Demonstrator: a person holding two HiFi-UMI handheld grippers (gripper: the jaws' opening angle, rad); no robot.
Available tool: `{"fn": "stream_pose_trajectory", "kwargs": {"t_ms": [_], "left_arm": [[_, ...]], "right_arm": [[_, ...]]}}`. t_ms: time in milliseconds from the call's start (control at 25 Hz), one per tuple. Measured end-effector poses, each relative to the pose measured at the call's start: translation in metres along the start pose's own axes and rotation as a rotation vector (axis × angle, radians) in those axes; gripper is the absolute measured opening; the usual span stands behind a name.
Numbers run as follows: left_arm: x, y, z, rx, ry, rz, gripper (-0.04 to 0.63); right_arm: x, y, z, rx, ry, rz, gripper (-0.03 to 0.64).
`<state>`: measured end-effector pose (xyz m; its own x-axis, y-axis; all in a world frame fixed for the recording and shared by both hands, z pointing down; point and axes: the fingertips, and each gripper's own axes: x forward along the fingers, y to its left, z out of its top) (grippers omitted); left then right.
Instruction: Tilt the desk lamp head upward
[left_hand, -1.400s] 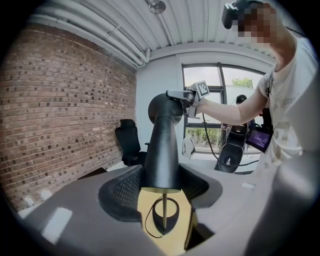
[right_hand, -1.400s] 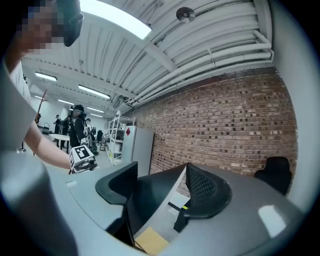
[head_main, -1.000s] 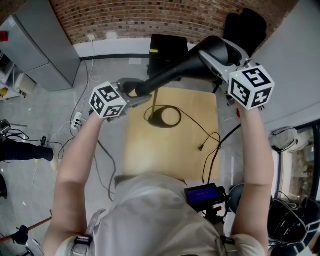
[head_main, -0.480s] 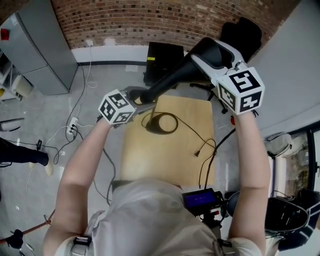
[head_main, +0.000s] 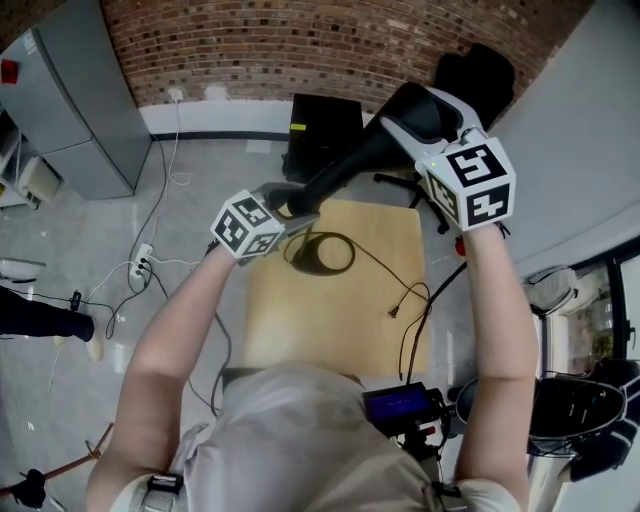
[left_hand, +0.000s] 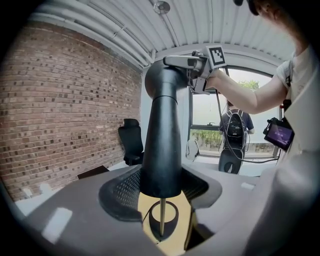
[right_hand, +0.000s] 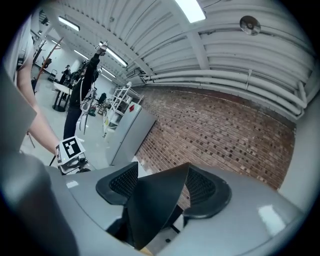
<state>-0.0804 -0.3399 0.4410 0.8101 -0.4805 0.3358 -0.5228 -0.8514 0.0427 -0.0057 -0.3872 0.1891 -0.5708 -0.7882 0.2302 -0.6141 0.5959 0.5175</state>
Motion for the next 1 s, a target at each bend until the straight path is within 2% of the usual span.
{"fn": "stream_pose_trajectory", "kwargs": {"t_ms": [200, 440, 600, 720, 1000], "left_arm": [[-0.003, -0.001, 0.000, -0.008, -0.034, 0.007, 0.229], [-0.017, 0.000, -0.007, -0.010, -0.099, 0.088, 0.233], [-0.043, 0.006, -0.013, -0.058, -0.150, 0.132, 0.230], [-0.058, 0.005, -0.024, -0.089, -0.168, 0.147, 0.207], [-0.072, -0.006, -0.037, -0.144, -0.206, 0.173, 0.130]], "right_arm": [[-0.003, 0.001, -0.001, 0.020, -0.021, -0.024, 0.307], [-0.020, 0.000, -0.004, 0.055, -0.094, -0.113, 0.299], [-0.042, -0.015, -0.008, 0.207, -0.173, -0.167, 0.283], [-0.064, -0.024, -0.020, 0.312, -0.230, -0.211, 0.239], [-0.101, -0.024, -0.064, 0.414, -0.252, -0.277, 0.148]]}}
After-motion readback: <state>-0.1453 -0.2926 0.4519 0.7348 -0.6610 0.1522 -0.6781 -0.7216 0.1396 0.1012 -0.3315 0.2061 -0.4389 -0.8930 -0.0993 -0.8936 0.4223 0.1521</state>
